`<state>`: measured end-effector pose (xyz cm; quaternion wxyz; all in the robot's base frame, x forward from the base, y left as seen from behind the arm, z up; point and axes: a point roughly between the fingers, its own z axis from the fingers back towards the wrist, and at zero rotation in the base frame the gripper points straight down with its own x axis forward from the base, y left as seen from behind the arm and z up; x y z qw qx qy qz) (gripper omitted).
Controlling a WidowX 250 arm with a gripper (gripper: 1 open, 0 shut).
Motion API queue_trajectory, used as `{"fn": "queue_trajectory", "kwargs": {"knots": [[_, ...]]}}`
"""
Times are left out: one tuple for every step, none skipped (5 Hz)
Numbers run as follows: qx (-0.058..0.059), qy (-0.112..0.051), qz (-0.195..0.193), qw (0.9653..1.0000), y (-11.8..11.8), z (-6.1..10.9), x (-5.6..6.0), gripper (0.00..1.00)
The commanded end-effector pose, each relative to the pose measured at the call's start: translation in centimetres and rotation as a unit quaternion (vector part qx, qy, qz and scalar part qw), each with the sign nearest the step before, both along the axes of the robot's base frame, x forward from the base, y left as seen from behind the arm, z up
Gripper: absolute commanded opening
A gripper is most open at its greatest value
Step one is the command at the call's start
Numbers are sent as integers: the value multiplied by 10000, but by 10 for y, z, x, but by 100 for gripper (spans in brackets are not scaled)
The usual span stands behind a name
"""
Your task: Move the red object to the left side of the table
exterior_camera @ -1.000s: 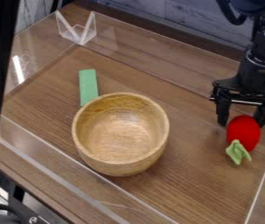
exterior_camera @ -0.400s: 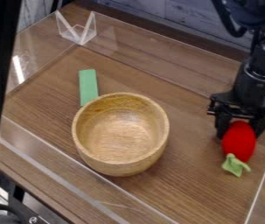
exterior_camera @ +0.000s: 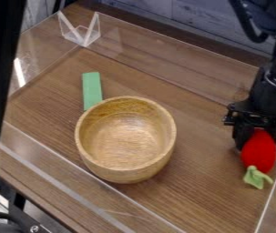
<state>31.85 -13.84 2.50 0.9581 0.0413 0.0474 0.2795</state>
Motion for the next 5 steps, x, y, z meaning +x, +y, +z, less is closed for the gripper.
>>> {"fn": "queue_trajectory", "kwargs": {"knots": [[4,-356,-277,9990,-5,17,14,0],[111,-348,-489,9981,-2,12,17,0],[169,-314,-270,9990,6,23,13,100],[240,-304,-112,9992,15,33,10,100],[261,-288,-124,9992,25,37,9,0]]}}
